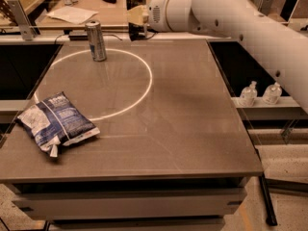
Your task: Move rxbar chocolate near redbull can
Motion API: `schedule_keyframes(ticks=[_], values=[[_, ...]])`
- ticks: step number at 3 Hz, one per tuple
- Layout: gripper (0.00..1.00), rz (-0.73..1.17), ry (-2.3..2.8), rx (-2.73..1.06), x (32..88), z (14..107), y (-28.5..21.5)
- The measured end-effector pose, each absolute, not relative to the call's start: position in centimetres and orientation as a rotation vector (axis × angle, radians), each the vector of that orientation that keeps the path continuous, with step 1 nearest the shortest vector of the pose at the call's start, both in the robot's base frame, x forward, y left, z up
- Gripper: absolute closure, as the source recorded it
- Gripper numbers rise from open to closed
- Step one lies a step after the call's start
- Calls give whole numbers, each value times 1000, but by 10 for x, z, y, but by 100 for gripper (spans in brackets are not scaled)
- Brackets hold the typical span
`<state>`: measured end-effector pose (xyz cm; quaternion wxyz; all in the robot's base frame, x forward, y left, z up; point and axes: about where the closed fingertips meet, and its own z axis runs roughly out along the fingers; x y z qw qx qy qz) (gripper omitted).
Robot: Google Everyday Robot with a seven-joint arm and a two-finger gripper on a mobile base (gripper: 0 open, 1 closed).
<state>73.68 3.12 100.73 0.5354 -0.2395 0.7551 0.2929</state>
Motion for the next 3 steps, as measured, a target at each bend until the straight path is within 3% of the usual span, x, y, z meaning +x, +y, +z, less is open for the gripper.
schedule_keyframes(ticks=[3], values=[[100,743,1920,-646,761,966,75]])
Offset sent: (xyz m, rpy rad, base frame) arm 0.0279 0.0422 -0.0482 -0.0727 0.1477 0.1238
